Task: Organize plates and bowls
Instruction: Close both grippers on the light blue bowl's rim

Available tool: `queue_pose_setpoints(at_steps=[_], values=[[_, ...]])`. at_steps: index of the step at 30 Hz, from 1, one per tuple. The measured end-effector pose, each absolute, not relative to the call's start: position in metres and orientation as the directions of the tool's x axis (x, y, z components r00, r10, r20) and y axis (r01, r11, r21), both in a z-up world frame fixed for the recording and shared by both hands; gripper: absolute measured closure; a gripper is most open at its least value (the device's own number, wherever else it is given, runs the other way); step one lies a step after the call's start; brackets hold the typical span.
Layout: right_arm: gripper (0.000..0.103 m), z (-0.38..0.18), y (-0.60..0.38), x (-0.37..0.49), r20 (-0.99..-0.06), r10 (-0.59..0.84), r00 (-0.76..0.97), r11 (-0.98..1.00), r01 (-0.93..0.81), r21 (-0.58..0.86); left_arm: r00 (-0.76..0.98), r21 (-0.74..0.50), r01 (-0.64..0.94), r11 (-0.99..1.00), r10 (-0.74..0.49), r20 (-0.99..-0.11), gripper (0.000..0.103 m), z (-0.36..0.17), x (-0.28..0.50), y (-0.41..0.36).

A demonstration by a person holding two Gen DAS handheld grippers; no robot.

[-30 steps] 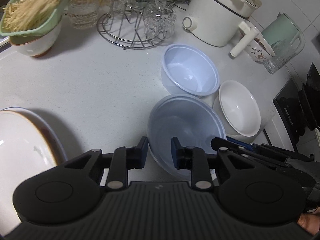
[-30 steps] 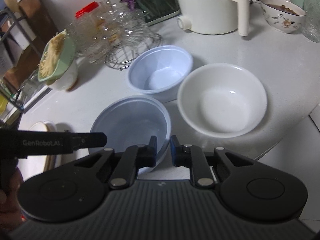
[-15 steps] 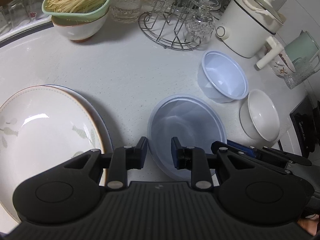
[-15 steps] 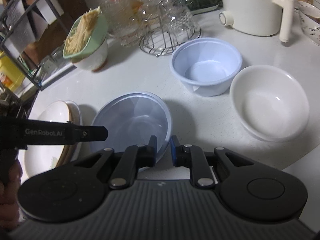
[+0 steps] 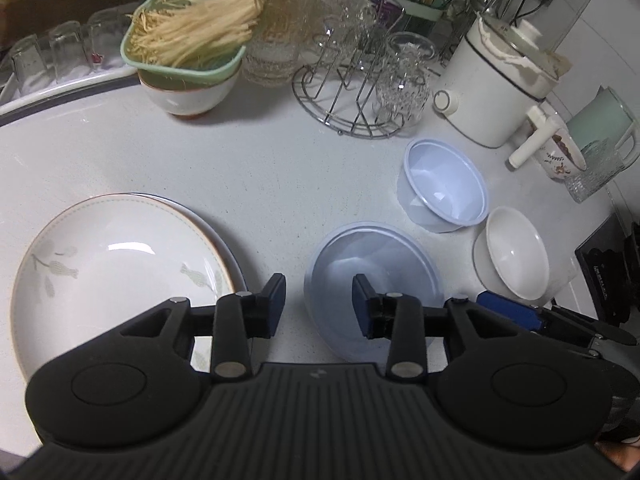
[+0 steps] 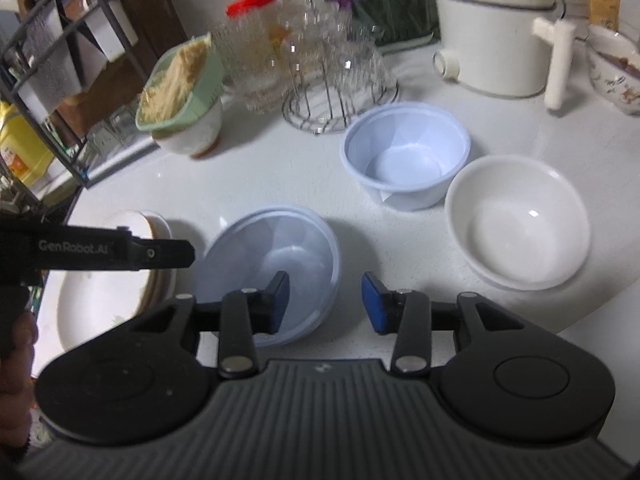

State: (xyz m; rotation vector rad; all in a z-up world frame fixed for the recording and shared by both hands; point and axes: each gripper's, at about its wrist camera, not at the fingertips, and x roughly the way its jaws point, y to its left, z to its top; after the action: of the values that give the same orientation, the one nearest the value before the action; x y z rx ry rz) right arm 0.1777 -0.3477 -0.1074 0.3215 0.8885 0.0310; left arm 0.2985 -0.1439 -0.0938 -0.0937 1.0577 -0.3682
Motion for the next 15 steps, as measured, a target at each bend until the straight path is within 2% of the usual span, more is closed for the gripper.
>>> queue_pose_setpoints(at_steps=[15], values=[[0.06,-0.044,-0.344,0.123,-0.645,0.102,0.757,0.951,0.116,0.286,0.508,-0.25,0.321,0.914,-0.389,-0.769,0.056,-0.029,0.237,-0.127]])
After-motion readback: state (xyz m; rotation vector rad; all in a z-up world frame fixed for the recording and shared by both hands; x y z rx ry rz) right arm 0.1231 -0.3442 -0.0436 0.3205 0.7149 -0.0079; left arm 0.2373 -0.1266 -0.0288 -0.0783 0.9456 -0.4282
